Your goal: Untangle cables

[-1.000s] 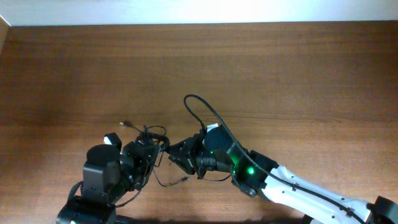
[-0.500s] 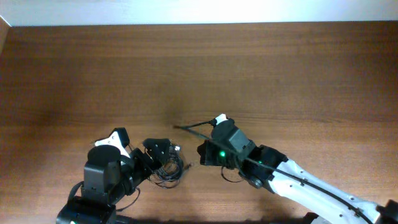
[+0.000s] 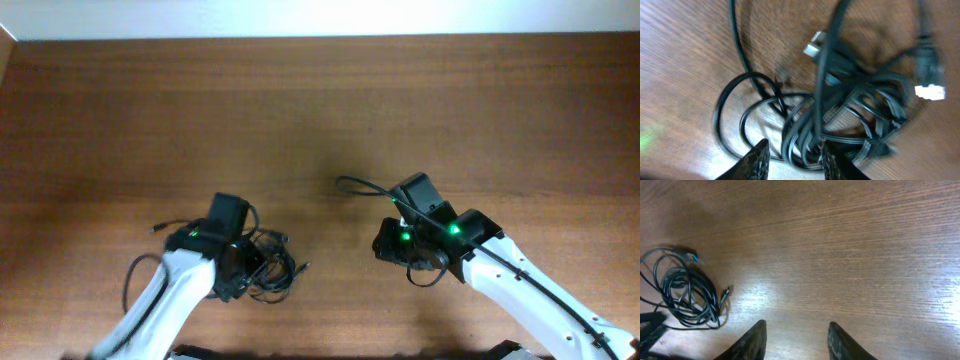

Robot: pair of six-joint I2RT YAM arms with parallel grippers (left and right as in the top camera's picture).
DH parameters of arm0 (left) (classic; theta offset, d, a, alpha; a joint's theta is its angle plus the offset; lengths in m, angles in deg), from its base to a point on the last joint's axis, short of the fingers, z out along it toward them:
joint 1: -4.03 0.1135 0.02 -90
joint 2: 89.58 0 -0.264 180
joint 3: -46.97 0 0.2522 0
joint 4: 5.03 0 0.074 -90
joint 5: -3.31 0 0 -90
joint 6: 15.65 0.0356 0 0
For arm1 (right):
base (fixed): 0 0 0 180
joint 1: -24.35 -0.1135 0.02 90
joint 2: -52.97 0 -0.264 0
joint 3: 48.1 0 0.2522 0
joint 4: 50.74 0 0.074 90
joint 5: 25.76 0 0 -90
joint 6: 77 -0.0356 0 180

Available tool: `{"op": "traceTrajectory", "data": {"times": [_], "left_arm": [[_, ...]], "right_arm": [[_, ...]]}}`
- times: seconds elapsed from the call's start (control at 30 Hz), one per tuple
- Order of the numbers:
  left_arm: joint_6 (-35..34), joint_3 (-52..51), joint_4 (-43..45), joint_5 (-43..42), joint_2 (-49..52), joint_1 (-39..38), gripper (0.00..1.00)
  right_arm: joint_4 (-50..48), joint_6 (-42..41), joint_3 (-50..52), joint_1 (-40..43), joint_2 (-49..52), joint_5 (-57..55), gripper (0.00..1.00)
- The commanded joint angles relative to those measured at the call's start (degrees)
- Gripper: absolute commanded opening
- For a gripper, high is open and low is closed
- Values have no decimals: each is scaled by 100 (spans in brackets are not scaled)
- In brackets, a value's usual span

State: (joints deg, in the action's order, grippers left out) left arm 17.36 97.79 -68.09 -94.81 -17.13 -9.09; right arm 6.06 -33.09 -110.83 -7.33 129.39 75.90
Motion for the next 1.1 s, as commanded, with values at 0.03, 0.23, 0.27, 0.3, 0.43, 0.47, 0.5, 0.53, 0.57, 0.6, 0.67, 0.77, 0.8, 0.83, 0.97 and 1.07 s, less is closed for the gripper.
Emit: {"op": "traceTrajectory", "data": {"times": [0.03, 0.23, 0.27, 0.3, 0.43, 0.47, 0.5, 0.53, 0.57, 0.6, 0.67, 0.77, 0.8, 0.83, 0.97, 1.07], "left_arm": [[-83, -55, 1130, 48, 1572, -505, 22], [1410, 828, 1928, -140, 1244, -643, 0], [1808, 1058, 1926, -258, 933, -643, 0], [1919, 1161, 1923, -258, 623, -643, 0], [2192, 1187, 1902, -680, -774, -643, 0], [2546, 1185, 1838, -673, -1012, -643, 0], [2800, 1185, 1707, -673, -1163, -643, 0], [2844, 1185, 1582, -671, -1207, -643, 0], [2844, 1185, 1497, -671, -1204, -643, 0], [2844, 1185, 1493, -671, -1204, -643, 0], [2841, 1185, 1491, -599, -1204, -643, 0], [2835, 1185, 1344, -297, -1204, -643, 0], [2822, 1185, 1349, -297, -1204, -643, 0], [2789, 1185, 1351, -302, -1204, -643, 0], [2529, 1185, 1346, -479, -1204, -660, 0], [2531, 1185, 1320, -476, -1204, -660, 0]], "right_arm": [[-11, 48, -33, 22, -42, -11, 45], [-9, 17, -33, 22, -42, 168, 48], [-24, 17, -35, 22, -42, 249, 48], [-70, 17, -35, 22, -42, 450, 47], [-1617, 225, -35, 26, -42, 2146, 47], [-1993, 439, -35, 26, -42, 2249, 46], [-2129, 651, -35, 26, -42, 2223, 44], [-2234, 944, -35, 26, -42, 2223, 42], [-2352, 1001, -35, 26, -42, 2238, 41], [-2468, 1211, -35, 26, -44, 2385, 41], [-2444, 1517, -35, 26, -85, 2664, 41], [-1790, 2024, -35, 24, -608, 2621, 36], [-1755, 2020, -35, 20, -826, 2406, 36], [-1751, 1805, -35, 20, -1084, 1746, 36], [-1904, 1106, -35, 15, -710, 1333, 30], [-2273, 1106, -35, -39, -586, 1633, 30]]}}
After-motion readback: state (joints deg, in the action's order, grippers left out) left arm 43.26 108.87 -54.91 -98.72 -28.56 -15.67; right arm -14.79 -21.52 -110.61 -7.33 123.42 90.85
